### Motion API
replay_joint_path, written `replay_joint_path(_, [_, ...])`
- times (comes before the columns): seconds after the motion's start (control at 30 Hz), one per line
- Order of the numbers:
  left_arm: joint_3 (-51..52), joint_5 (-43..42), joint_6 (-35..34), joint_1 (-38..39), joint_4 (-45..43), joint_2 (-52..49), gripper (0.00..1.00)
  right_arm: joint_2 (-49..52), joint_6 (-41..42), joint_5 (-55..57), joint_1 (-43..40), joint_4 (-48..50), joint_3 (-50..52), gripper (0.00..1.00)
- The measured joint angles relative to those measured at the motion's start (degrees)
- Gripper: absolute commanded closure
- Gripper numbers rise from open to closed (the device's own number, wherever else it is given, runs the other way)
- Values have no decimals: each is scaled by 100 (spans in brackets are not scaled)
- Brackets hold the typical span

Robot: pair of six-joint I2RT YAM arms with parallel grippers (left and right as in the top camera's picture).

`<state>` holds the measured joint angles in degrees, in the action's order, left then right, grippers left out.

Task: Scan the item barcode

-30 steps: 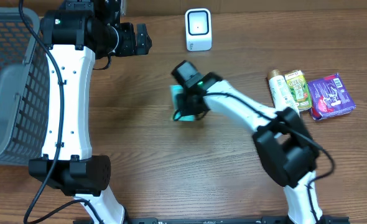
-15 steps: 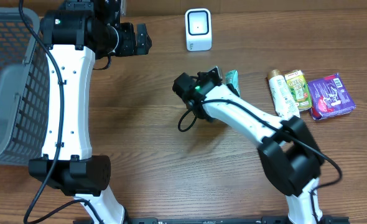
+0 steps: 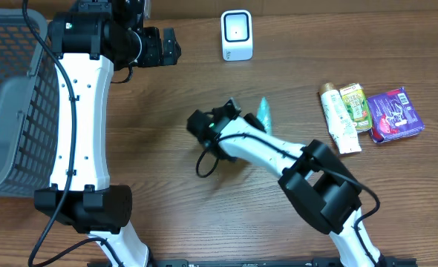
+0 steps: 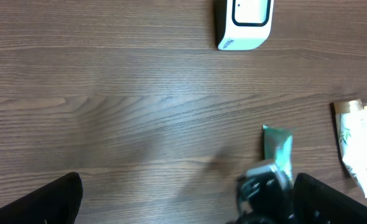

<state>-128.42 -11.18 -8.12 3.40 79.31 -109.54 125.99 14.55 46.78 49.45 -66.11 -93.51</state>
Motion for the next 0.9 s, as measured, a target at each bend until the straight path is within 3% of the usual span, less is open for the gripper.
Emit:
replay_joint_path(0.37, [0, 0, 0, 0, 0, 0, 0, 0, -323, -1635, 304, 199, 0, 71])
replay_joint_path(0.57, [0, 0, 0, 0, 0, 0, 0, -35, -120, -2210, 181, -289, -444, 70])
replay_joint_path(0.77, [0, 0, 0, 0, 0, 0, 0, -754, -42, -2691, -627, -404, -767, 71])
replay_joint_path(0.9, [0, 0, 0, 0, 0, 0, 1, -1246, -254, -3493, -1670, -476, -898, 59])
